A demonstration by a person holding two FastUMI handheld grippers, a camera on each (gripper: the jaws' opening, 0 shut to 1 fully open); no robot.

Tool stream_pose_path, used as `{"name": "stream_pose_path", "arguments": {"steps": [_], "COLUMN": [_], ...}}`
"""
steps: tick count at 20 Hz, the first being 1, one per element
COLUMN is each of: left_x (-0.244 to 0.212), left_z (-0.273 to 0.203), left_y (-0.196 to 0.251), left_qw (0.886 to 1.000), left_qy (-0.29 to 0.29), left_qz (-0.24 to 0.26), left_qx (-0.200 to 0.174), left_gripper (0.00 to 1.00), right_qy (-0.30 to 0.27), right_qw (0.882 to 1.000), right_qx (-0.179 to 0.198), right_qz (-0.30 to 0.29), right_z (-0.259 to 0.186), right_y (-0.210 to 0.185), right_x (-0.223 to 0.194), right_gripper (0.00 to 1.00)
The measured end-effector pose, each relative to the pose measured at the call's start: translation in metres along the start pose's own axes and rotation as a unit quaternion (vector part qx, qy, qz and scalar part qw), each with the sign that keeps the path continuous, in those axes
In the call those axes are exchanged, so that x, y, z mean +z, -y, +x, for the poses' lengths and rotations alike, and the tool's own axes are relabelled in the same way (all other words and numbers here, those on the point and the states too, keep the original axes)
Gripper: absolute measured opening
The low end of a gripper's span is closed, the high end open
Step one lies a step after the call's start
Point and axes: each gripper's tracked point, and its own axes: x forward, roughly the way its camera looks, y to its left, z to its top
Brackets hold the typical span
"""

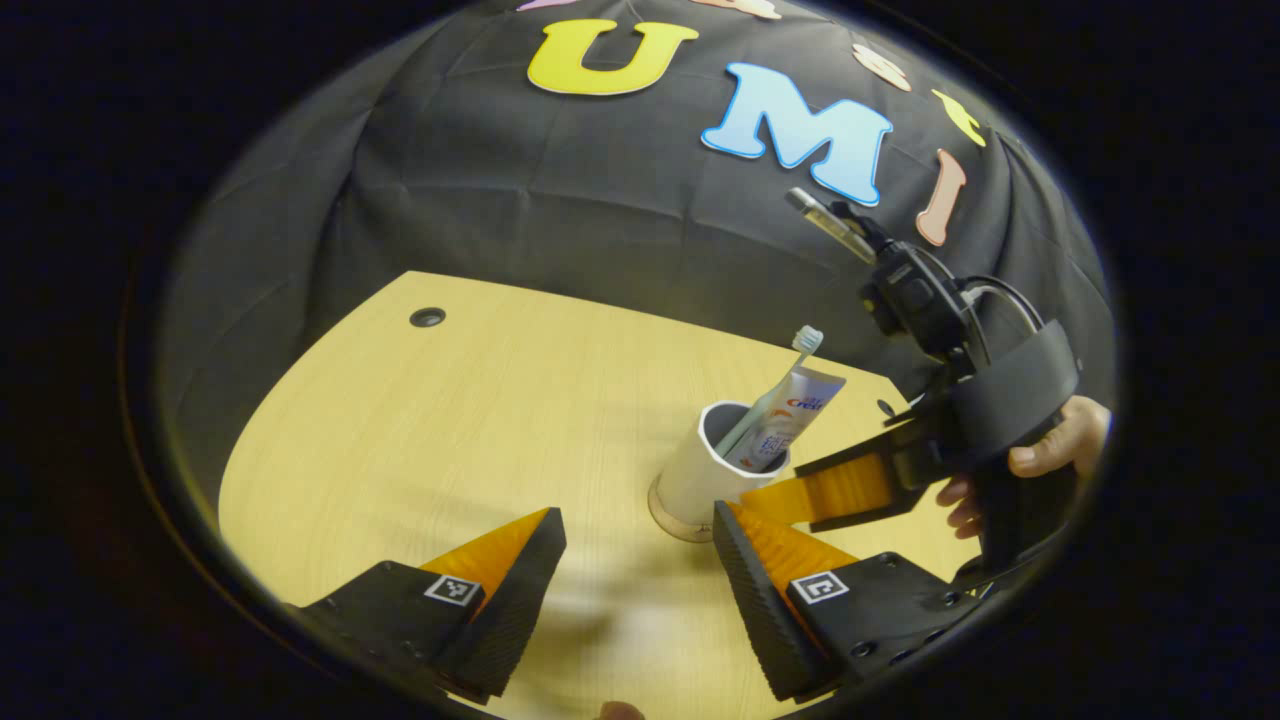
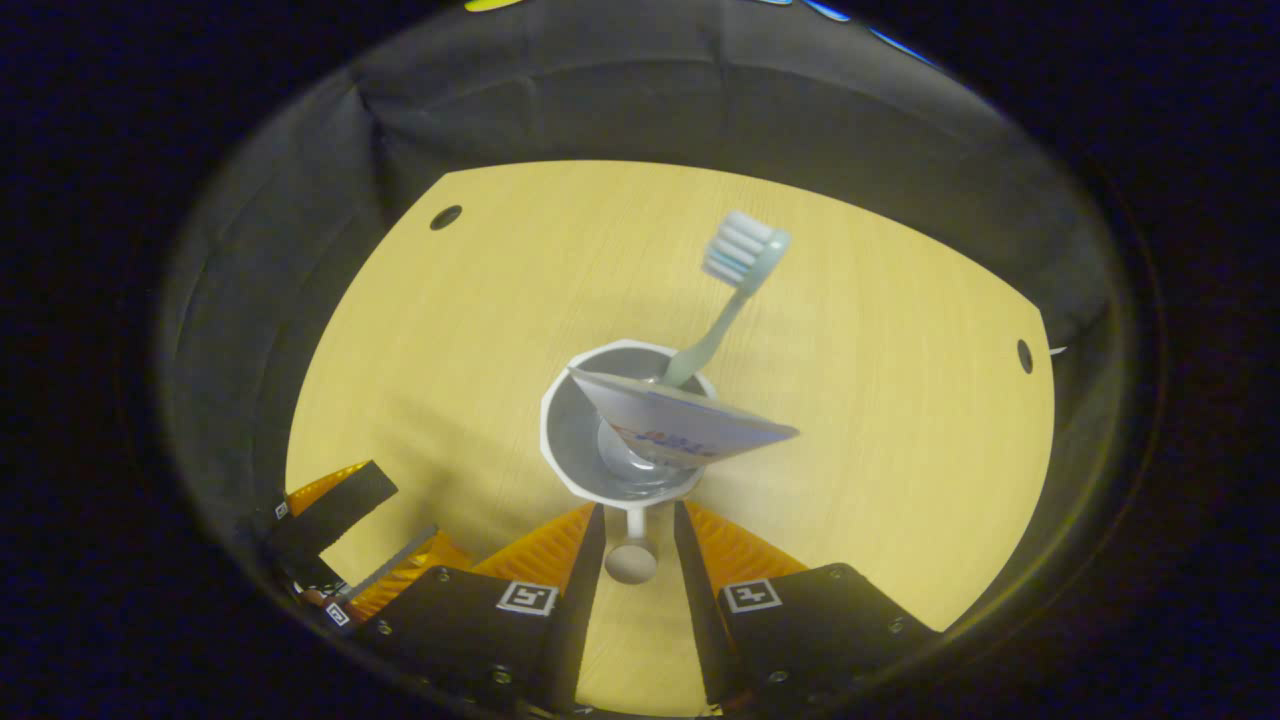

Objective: Put the toothbrush and toothpaste on the desktop into the cup, then pick up the cup and place it on the coaster on the desktop.

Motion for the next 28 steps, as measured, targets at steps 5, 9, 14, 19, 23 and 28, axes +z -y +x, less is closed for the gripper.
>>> {"name": "stream_pose_path", "arguments": {"steps": [5, 9, 14, 19, 23, 28], "left_x": [0.016, 0.025, 0.040, 0.065, 0.078, 0.092], "left_z": [-0.003, -0.011, -0.021, -0.039, -0.056, -0.082], "left_y": [0.024, 0.042, 0.083, 0.128, 0.152, 0.173], "left_qw": [1.000, 0.998, 0.994, 0.986, 0.977, 0.966], "left_qy": [0.023, 0.053, 0.088, 0.142, 0.189, 0.243], "left_qz": [0.016, 0.037, 0.056, 0.071, 0.074, 0.059], "left_qx": [-0.010, -0.021, -0.040, -0.058, -0.065, -0.061], "left_gripper": [0.96, 0.96, 0.96, 0.96, 0.96, 0.96], "right_qy": [0.058, 0.105, 0.195, 0.306, 0.395, 0.482], "right_qw": [0.998, 0.993, 0.976, 0.944, 0.910, 0.864], "right_qx": [0.007, -0.005, -0.035, -0.057, -0.097, -0.139], "right_qz": [0.037, 0.063, 0.087, 0.106, 0.080, 0.029], "right_z": [-0.043, -0.068, -0.107, -0.149, -0.193, -0.230], "right_y": [0.016, 0.041, 0.076, 0.108, 0.131, 0.145], "right_x": [-0.006, -0.020, -0.031, -0.031, -0.033, -0.041], "right_gripper": [0.53, 0.66, 0.78, 0.79, 0.78, 0.78]}}
